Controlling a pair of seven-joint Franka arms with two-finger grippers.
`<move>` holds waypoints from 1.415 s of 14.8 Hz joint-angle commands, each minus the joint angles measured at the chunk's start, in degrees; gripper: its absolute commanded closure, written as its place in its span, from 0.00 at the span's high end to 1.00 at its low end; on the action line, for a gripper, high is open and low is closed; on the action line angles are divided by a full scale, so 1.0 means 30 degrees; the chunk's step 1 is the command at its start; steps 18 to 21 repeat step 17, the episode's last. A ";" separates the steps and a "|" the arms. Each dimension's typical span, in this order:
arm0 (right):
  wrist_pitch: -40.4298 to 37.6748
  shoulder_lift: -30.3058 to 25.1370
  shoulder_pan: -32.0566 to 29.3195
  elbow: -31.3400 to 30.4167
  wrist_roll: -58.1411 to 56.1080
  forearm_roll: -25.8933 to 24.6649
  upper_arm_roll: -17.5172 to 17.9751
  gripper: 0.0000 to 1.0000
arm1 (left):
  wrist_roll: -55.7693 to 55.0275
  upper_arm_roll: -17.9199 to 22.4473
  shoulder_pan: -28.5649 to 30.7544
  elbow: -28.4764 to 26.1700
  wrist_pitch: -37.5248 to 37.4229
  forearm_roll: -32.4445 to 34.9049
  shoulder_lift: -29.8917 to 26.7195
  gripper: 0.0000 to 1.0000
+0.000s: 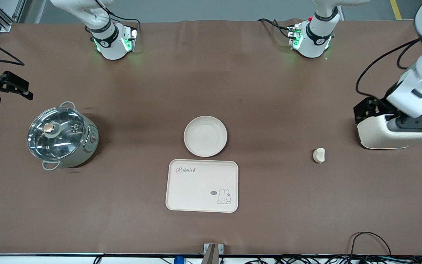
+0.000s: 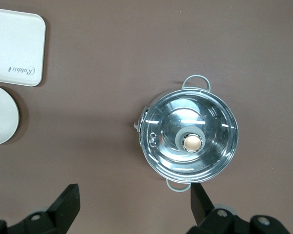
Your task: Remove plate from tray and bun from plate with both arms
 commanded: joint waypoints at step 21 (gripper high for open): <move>-0.0241 -0.0480 0.0041 0.0104 0.0773 -0.0258 0.0366 1.00 | 0.0742 0.0826 0.0160 -0.2292 -0.0552 -0.1762 -0.3167 1.00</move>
